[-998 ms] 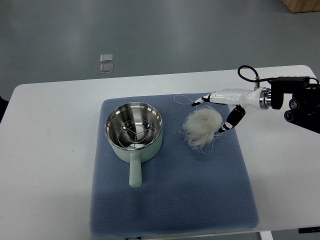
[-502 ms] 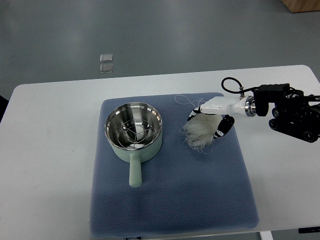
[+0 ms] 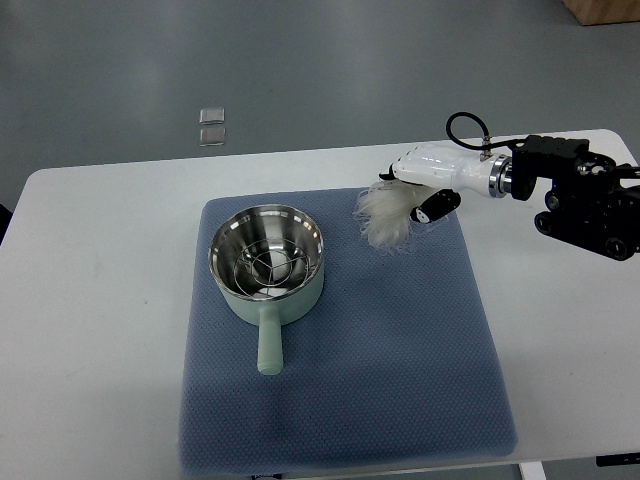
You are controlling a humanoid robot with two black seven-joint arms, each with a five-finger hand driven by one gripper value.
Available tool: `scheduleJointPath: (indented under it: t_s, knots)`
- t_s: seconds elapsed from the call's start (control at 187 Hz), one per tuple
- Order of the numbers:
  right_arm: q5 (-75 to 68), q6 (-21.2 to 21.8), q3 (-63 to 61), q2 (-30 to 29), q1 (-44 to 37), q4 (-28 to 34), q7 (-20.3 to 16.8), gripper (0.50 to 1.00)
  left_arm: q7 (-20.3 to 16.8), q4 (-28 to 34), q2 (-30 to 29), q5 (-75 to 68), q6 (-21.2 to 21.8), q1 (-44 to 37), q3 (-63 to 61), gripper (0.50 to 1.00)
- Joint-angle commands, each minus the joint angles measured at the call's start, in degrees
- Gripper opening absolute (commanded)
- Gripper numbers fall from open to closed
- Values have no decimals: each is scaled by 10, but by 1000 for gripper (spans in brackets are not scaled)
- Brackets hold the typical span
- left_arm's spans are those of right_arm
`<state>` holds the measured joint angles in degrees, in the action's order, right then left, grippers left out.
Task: Put vermicelli into pot with right hand
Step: 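Lift the vermicelli with the right hand and carry it over the steel pot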
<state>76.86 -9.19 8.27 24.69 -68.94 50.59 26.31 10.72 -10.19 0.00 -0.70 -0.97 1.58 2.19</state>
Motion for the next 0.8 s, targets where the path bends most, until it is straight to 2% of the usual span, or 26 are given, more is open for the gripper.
scheduleJointPath:
  t_s: [0.0, 0.139, 0.197, 0.539, 0.544, 0.55, 0.555, 0.56, 0.566, 0.571, 0.576, 0.587, 0.592, 0.598, 0.603, 0.608, 0.614, 0.619, 0.624, 0.635, 0.667, 0.715, 0.742, 0.795]
  knots:
    - [-11, 4, -65, -8, -13, 15, 1, 500, 0, 0, 0, 0, 0, 0, 0, 1000]
    - [-11, 30, -94, -23, -39, 42, 1, 500, 0, 0, 0, 0, 0, 0, 0, 1000]
    - [-12, 42, -94, -53, -50, 47, 3, 500, 0, 1, 0, 0, 0, 0, 0, 1000]
    - [-12, 44, -52, -155, -46, 21, 3, 500, 0, 0, 0, 0, 0, 0, 1, 1000]
    - [-12, 43, -50, -157, -45, 20, 3, 527, 0, 0, 0, 0, 0, 0, 2, 1000]
    - [-12, 43, -50, -157, -45, 20, 3, 527, 0, 0, 0, 0, 0, 0, 2, 1000]
    - [-12, 43, -48, -158, -45, 18, 3, 565, 0, 0, 0, 0, 0, 0, 2, 1000]
    - [-12, 43, -48, -158, -45, 18, 3, 566, 0, 0, 0, 0, 0, 0, 2, 1000]
    - [-12, 42, -47, -159, -45, 16, 3, 608, 0, 0, 0, 0, 0, 0, 2, 1000]
    - [-12, 42, -47, -159, -45, 16, 3, 609, 0, 0, 0, 0, 0, 0, 2, 1000]
    - [-11, 42, -46, -160, -44, 15, 3, 651, 0, 0, 0, 0, 0, 0, 2, 1000]
    - [-11, 42, -46, -160, -44, 15, 3, 652, 0, 0, 0, 0, 0, 0, 2, 1000]
    - [-11, 42, -45, -160, -44, 14, 3, 696, 0, 1, 0, 0, 0, 0, 2, 1000]
    - [-11, 42, -45, -160, -44, 14, 3, 697, 0, 1, 0, 0, 0, 0, 2, 1000]
    - [-11, 42, -43, -161, -44, 14, 3, 735, 0, 1, 0, 0, 0, 0, 2, 1000]
    - [-11, 42, -43, -161, -44, 14, 3, 735, 0, 1, 0, 0, 0, 0, 2, 1000]
    - [-11, 42, -42, -161, -44, 14, 3, 772, 0, 1, 0, 0, 0, 0, 2, 1000]
    - [-11, 42, -42, -161, -44, 14, 3, 772, 0, 1, 0, 0, 0, 0, 2, 1000]
    - [-11, 42, -41, -161, -44, 14, 3, 799, 0, 1, 0, 0, 0, 0, 2, 1000]
    - [-11, 42, -40, -161, -44, 14, 3, 819, 0, 1, 0, 0, 0, 0, 2, 1000]
    - [-12, 42, -39, -160, -44, 14, 3, 854, 0, 1, 0, 0, 0, 0, 2, 1000]
    - [-12, 42, -39, -158, -41, 14, 3, 870, 0, 1, 0, 0, 0, 0, 2, 1000]
    - [-13, 40, -39, -155, -38, 14, 3, 897, 0, 1, 0, 0, 0, 0, 2, 1000]
    - [-14, 39, -42, -152, -36, 14, 3, 897, 0, 1, 0, 0, 0, 0, 2, 1000]
